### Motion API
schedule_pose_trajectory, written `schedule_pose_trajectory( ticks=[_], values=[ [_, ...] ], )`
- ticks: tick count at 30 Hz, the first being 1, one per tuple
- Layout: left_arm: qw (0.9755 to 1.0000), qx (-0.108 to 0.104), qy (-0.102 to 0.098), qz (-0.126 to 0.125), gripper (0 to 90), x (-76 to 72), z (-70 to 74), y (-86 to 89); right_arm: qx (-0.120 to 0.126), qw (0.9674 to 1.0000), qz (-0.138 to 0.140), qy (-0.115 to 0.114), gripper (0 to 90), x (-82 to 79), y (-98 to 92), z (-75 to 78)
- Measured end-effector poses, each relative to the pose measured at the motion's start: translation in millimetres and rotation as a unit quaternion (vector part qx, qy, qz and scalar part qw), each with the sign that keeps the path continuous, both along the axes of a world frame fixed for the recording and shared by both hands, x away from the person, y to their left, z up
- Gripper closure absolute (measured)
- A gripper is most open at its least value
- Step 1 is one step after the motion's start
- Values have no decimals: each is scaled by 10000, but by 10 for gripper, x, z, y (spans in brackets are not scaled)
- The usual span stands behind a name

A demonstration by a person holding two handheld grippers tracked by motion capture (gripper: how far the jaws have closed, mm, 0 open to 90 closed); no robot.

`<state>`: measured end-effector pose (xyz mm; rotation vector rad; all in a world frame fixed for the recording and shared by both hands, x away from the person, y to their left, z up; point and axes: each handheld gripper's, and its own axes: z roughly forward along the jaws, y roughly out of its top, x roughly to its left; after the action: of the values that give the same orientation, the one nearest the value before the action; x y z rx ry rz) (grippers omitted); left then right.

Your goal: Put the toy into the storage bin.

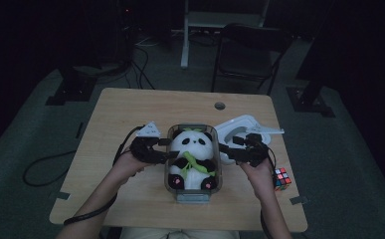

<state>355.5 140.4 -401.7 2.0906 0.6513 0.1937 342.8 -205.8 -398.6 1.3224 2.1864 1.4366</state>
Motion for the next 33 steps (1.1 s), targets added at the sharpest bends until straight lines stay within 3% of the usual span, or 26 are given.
schedule_pose_trajectory(
  ticks=[7,9,13,16,19,21,25,28,33],
  values=[
    [9998,-171,131,-53,383,-23,-35,152,-129,9996,-236,-91,275,-147,-245,-28],
    [9997,-199,115,-55,309,-37,-42,182,-50,9990,-435,-118,217,-226,-407,-59],
    [9996,-240,115,-75,280,-63,-61,238,-8,9983,-570,-114,169,-291,-555,-102],
    [9997,-214,76,-43,223,-89,-75,265,-104,9967,-807,-57,143,-348,-731,-192],
    [9999,-143,28,-13,197,-121,-89,282,-173,9961,-871,-9,140,-377,-804,-242],
    [10000,-70,15,11,118,-137,-100,290,-277,9946,-1001,23,141,-423,-904,-306],
    [9999,-131,16,22,101,-166,-115,326,-373,9928,-1137,33,141,-476,-998,-359],
    [9999,-115,30,23,13,-184,-134,353,-471,9903,-1303,105,140,-538,-1113,-444],
    [9999,-95,23,103,13,-204,-186,406,-555,9852,-1611,161,126,-648,-1256,-563]
  ],
)
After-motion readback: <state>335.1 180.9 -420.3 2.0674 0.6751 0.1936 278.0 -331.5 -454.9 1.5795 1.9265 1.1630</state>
